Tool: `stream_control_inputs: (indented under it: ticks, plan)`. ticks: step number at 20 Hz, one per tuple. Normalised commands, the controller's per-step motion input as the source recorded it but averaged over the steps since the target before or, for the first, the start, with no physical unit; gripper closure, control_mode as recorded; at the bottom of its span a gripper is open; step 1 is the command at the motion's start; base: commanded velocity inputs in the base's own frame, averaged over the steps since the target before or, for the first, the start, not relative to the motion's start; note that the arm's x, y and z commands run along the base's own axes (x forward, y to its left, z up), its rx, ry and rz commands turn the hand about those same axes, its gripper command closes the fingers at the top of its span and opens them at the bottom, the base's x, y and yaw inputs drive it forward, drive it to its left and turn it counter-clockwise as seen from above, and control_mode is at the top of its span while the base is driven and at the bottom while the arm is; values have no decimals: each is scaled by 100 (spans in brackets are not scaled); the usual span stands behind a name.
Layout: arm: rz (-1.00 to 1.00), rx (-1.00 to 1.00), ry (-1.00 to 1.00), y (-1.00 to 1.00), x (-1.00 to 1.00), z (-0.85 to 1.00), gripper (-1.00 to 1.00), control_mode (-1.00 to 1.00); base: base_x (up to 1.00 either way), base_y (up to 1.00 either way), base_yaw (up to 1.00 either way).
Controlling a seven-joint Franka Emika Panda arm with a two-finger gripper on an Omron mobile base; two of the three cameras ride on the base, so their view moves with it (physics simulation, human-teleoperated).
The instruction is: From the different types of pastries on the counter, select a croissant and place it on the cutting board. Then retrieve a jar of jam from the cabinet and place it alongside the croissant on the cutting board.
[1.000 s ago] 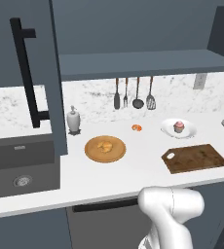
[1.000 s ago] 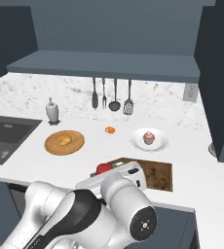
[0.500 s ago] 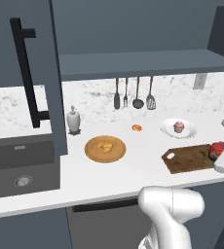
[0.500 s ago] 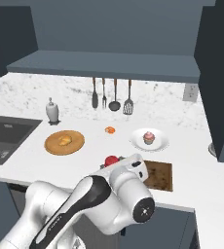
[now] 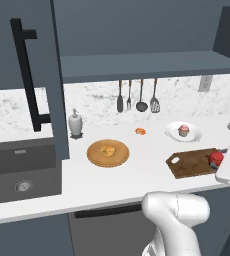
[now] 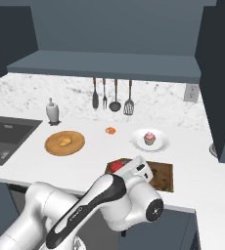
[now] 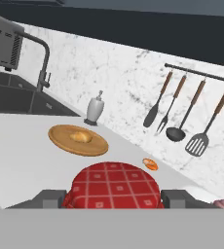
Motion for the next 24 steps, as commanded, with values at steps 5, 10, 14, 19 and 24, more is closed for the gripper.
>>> stream_control_inputs:
  ticks: [5,10,14,19,24]
  plan:
    - [28,-6,0,-38,20,-26,100,-100,0,0,0]
    - [25,-2,-3,-37,16,-15,100,-100,0,0,0]
    - [10,-2,-9,-17,16,-9,100,-100,0,0,0]
    - [2,0,-3,0,45,-3,100,-100,0,0,0]
    - [0,0,-1,0,34,-2,100,-100,0,0,0]
